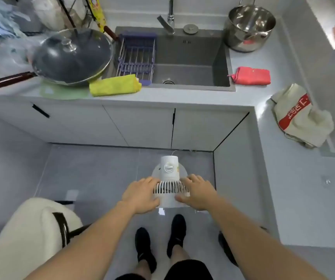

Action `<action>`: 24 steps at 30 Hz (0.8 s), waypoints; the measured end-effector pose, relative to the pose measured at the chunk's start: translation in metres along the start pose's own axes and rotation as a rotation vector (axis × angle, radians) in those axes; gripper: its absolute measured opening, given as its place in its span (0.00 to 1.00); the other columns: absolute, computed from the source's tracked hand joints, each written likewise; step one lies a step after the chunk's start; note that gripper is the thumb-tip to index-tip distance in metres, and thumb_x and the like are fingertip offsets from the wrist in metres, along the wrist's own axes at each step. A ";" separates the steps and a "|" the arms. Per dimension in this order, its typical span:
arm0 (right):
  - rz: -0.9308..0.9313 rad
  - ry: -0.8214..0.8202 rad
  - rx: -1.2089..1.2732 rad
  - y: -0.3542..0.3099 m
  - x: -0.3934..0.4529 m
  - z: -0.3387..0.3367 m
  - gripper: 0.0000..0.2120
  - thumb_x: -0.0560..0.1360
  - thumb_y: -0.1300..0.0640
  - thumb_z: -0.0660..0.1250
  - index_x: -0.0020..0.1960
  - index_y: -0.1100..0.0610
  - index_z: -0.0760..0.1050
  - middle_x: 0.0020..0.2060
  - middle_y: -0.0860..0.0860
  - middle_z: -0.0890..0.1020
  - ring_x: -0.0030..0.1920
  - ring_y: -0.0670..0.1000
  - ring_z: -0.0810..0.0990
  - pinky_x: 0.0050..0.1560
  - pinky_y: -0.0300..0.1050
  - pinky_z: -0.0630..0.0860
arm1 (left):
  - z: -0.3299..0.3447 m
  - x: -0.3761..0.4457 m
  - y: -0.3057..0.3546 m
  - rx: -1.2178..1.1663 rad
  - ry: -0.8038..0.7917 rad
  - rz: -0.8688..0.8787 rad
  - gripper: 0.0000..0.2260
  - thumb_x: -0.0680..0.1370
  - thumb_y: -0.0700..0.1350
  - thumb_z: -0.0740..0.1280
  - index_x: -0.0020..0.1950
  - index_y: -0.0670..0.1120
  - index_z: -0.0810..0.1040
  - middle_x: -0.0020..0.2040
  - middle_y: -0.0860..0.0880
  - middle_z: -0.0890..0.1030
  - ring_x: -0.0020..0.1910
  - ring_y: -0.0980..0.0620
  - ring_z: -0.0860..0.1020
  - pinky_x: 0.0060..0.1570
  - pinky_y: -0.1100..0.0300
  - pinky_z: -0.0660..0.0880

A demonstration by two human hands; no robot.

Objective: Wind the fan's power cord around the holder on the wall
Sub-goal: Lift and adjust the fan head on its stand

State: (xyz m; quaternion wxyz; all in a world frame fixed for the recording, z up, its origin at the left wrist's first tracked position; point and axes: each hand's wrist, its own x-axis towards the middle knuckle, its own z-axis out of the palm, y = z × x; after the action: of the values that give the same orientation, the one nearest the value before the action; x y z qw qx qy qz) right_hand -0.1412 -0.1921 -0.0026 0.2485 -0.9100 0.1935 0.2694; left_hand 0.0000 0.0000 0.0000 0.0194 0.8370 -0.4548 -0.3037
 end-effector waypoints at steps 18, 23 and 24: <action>-0.154 0.075 -0.132 0.030 0.034 0.072 0.49 0.63 0.49 0.78 0.78 0.54 0.60 0.69 0.53 0.74 0.69 0.58 0.74 0.69 0.54 0.73 | 0.065 0.041 0.006 0.081 -0.120 -0.065 0.51 0.67 0.59 0.75 0.83 0.53 0.50 0.81 0.53 0.61 0.80 0.51 0.61 0.76 0.51 0.63; -0.155 0.012 -0.173 0.019 0.046 0.058 0.43 0.66 0.50 0.76 0.76 0.52 0.60 0.68 0.50 0.72 0.67 0.55 0.72 0.67 0.51 0.72 | 0.053 0.046 0.002 0.070 -0.125 -0.076 0.48 0.69 0.53 0.76 0.82 0.51 0.53 0.80 0.53 0.62 0.79 0.50 0.62 0.72 0.51 0.67; -0.145 0.001 -0.175 0.016 0.048 0.053 0.43 0.67 0.50 0.76 0.76 0.52 0.60 0.67 0.49 0.71 0.67 0.55 0.72 0.66 0.51 0.72 | 0.049 0.048 0.000 0.059 -0.130 -0.081 0.48 0.68 0.52 0.77 0.82 0.51 0.53 0.80 0.53 0.63 0.79 0.51 0.63 0.72 0.51 0.67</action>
State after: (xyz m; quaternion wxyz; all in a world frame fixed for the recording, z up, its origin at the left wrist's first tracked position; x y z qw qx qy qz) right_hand -0.1325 -0.1857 -0.0751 0.1867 -0.9401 0.1031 0.2660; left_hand -0.0071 -0.0252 -0.0636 -0.0473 0.8334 -0.4296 -0.3443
